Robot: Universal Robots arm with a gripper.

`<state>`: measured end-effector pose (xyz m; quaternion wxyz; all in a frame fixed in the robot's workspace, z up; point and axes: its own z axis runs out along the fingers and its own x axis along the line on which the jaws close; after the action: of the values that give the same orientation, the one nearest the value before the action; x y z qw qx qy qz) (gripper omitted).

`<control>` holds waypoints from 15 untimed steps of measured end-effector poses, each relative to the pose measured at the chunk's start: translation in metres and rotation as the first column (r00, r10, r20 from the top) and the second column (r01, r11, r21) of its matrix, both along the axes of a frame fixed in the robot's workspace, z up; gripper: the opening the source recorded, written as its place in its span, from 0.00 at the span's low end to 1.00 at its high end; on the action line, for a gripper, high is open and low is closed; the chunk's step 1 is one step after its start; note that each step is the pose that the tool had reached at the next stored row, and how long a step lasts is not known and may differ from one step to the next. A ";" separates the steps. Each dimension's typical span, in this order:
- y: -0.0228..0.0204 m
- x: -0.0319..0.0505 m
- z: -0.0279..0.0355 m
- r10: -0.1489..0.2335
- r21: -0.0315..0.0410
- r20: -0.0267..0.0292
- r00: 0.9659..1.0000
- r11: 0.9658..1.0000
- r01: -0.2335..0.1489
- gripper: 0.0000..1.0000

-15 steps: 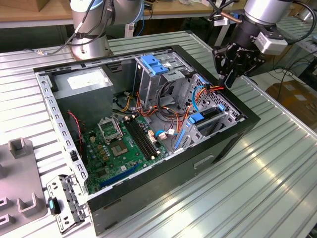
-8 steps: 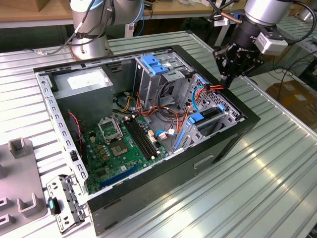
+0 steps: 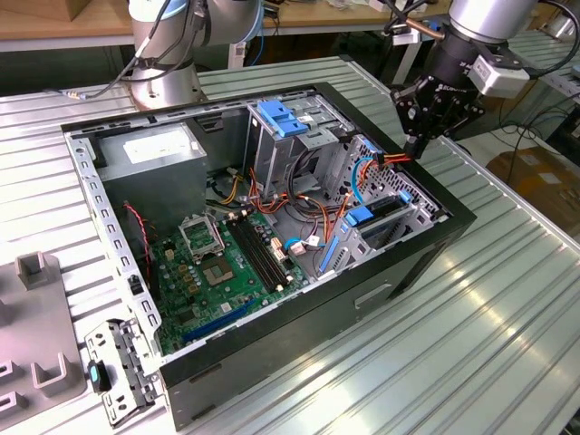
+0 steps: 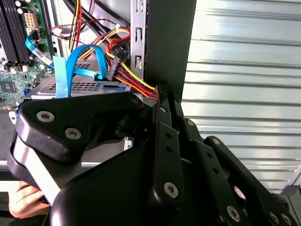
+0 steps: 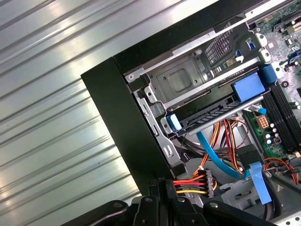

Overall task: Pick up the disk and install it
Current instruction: 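Insert the first disk wire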

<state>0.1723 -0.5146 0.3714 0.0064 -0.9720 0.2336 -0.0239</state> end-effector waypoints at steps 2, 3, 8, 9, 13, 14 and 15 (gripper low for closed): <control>0.0001 -0.0011 0.0000 0.000 0.000 0.000 1.000 1.000 0.000 0.16; 0.0001 -0.0023 0.0000 0.000 0.000 0.000 1.000 1.000 0.000 0.16; 0.0000 -0.0031 -0.0001 -0.044 0.000 0.000 0.999 0.999 0.044 0.16; 0.0000 -0.0035 -0.0001 -0.050 0.000 0.000 0.999 0.999 0.050 0.16; 0.0000 -0.0067 -0.0001 -0.054 0.000 0.000 0.999 0.999 0.054 0.16; 0.0000 -0.0078 -0.0001 -0.055 0.000 0.000 0.998 0.998 0.055 0.16; 0.0000 -0.0094 -0.0001 -0.055 0.000 0.000 0.998 0.998 0.055 0.16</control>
<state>0.1629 -0.5146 0.3713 0.0058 -0.9652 0.2605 -0.0240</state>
